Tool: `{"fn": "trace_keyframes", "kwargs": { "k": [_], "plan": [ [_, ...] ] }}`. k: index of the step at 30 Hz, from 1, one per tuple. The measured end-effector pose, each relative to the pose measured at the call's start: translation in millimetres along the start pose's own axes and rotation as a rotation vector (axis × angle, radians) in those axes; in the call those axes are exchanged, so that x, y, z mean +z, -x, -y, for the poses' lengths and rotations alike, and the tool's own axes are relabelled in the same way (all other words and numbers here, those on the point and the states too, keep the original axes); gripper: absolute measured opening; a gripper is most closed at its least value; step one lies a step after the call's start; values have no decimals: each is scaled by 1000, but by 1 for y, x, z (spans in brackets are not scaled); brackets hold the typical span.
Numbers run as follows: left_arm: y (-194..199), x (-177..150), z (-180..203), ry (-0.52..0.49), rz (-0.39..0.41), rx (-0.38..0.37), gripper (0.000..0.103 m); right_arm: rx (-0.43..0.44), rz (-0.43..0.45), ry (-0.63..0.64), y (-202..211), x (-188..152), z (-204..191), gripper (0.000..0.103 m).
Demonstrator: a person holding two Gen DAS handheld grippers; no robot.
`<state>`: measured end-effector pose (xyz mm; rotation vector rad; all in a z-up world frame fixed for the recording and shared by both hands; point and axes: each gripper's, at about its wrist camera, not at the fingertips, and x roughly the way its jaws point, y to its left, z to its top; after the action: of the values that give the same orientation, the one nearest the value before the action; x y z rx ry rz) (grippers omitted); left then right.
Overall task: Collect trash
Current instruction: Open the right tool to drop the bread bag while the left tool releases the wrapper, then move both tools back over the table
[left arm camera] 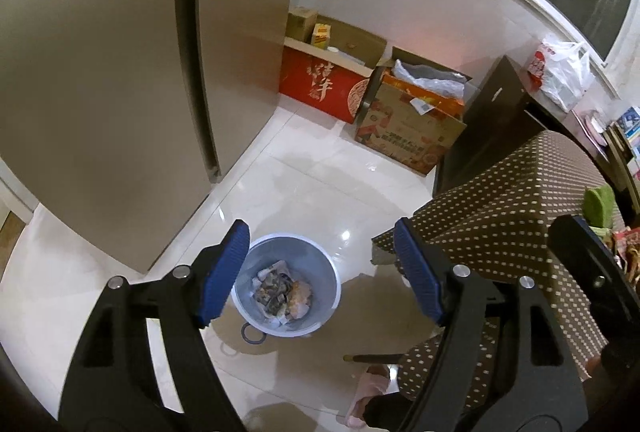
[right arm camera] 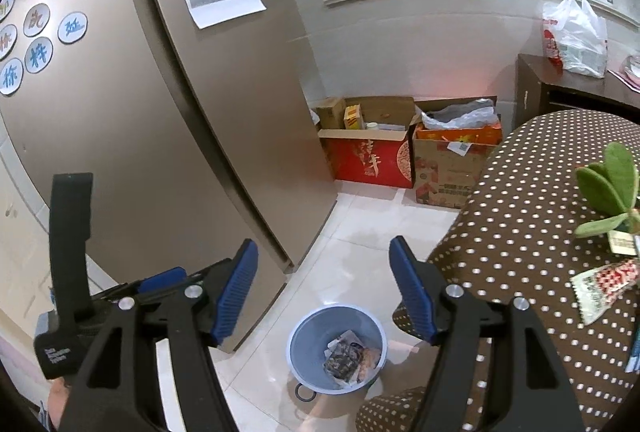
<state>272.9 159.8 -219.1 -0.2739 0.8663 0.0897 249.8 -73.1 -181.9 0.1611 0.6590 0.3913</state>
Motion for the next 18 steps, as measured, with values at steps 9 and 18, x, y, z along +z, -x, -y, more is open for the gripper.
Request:
{"fn": "trace_keyframes", "kwargs": {
  "k": [9,18],
  "plan": [
    [42,-5,59,-85,38,-74,74,-54,57,-42,56,4,40,67],
    [56,-40,174,-266,-9,-211,74,-257,90,-152,136,-16,145,67]
  ]
}}
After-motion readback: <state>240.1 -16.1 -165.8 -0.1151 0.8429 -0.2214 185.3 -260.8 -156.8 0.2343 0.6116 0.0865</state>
